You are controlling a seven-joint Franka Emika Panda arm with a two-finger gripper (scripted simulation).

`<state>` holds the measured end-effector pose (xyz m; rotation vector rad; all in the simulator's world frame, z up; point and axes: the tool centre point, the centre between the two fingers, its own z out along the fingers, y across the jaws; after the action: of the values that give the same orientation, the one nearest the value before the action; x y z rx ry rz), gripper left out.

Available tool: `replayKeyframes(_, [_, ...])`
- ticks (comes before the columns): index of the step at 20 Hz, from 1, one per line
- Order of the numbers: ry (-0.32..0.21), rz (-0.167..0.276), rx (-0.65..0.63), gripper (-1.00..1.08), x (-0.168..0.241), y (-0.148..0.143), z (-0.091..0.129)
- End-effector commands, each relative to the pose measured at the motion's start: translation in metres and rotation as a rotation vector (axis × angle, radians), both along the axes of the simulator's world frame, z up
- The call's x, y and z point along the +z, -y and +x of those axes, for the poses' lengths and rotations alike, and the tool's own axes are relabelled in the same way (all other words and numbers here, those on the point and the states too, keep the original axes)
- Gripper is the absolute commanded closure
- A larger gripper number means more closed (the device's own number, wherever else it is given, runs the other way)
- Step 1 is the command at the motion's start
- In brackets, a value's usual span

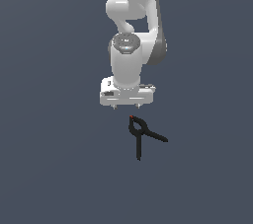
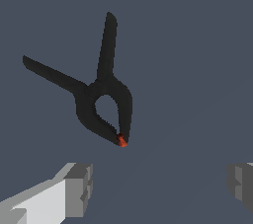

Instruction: Pick up the object and move it to a goal position.

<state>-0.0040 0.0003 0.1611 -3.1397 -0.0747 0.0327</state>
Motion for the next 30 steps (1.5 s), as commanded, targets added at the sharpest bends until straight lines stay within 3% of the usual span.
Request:
replayKeyframes(1, [0.0, 0.0, 0.0, -0.2, 0.0, 0.0, 0.0])
replayKeyframes(17, [0.022, -0.024, 0.006, -0.2, -0.007, 0.002, 0.015])
replayKeyframes(23, [0.057, -0.038, -0.005, -0.2, -0.021, -0.004, 0.041])
replayKeyframes(30, [0.125, -0.064, -0.023, -0.2, -0.051, -0.019, 0.086])
